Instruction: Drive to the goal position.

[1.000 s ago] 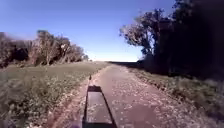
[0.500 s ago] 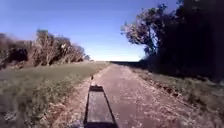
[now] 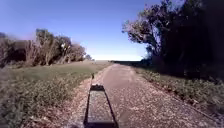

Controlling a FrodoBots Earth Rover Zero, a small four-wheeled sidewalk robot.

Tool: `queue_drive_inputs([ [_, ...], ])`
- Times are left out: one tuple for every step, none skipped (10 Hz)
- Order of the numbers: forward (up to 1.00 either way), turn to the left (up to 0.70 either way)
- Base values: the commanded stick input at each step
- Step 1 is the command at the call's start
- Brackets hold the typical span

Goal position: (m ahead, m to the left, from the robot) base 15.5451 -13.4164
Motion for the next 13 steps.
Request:
queue_drive_inputs([
  [0.85,0.00],
  [0.85,0.00],
  [0.85,0.00],
  [0.85,0.00],
  [0.85,0.00],
  [0.85,0.00],
  [0.85,0.00],
  [0.85,0.00],
  [0.85,0.00],
  [0.85,0.00],
  [0.85,0.00],
  [0.85,0.00],
  [0.85,0.00],
])
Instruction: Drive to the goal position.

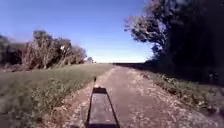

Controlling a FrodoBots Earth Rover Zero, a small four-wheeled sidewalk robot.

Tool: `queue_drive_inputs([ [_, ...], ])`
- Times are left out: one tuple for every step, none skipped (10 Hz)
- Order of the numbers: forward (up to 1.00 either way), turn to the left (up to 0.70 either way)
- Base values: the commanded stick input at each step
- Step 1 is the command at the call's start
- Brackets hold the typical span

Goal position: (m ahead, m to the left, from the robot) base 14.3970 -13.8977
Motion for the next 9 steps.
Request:
queue_drive_inputs([
  [0.85,0.00],
  [0.85,0.00],
  [0.85,0.00],
  [0.85,0.00],
  [0.85,0.00],
  [0.85,0.00],
  [0.85,0.00],
  [0.85,0.00],
  [0.85,0.00],
])
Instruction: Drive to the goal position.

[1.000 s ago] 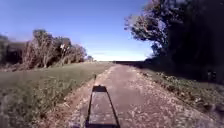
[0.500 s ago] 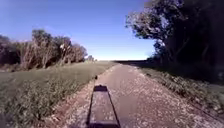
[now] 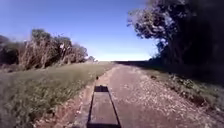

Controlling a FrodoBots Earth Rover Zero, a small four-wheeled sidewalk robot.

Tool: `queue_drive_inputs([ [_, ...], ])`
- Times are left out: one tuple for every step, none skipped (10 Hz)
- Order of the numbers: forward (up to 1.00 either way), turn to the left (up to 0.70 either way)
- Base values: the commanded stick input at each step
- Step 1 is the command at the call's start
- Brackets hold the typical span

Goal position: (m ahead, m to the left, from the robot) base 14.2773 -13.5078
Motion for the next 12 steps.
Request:
queue_drive_inputs([
  [0.85,0.00],
  [0.85,0.00],
  [0.85,0.00],
  [0.85,-0.08],
  [0.85,-0.27],
  [0.85,-0.31],
  [0.85,-0.32],
  [0.85,-0.34],
  [0.85,-0.33],
  [0.85,-0.31],
  [0.85,-0.11],
  [0.85,0.00],
])
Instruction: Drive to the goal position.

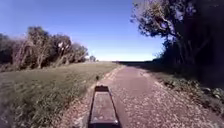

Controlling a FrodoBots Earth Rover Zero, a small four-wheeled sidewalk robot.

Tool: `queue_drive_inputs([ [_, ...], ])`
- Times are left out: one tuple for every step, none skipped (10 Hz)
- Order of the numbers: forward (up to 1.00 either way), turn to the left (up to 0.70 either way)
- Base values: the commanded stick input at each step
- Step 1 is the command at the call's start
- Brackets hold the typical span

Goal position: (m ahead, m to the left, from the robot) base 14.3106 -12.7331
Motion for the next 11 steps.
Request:
queue_drive_inputs([
  [0.85,0.00],
  [0.85,0.00],
  [0.85,0.00],
  [0.85,0.00],
  [0.85,0.00],
  [0.85,0.00],
  [0.85,0.00],
  [0.85,0.00],
  [0.85,0.00],
  [0.85,0.00],
  [0.85,0.00],
])
